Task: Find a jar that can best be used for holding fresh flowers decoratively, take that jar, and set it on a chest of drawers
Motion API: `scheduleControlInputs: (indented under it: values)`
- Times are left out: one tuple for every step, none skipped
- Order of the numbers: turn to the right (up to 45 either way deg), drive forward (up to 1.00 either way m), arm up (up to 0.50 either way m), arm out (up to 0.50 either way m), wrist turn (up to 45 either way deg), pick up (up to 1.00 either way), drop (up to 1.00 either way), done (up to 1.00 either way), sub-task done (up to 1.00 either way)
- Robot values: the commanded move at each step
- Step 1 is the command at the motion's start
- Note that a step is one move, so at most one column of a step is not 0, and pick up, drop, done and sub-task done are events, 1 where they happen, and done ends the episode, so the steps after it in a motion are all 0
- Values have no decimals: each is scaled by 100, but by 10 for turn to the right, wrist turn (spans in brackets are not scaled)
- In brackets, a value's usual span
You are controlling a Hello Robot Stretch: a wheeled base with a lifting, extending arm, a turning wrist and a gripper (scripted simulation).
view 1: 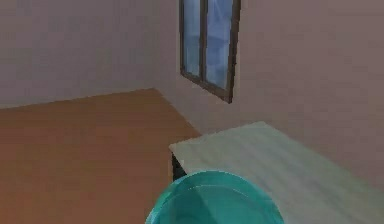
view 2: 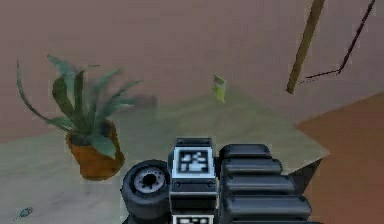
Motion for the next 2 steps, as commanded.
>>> scheduleControlInputs:
  values:
    - [-450, 0, 0, 0, 0, 0, 0, 0, 0]
    - [-330, 0, 0, 0, 0, 0, 0, 0, 0]
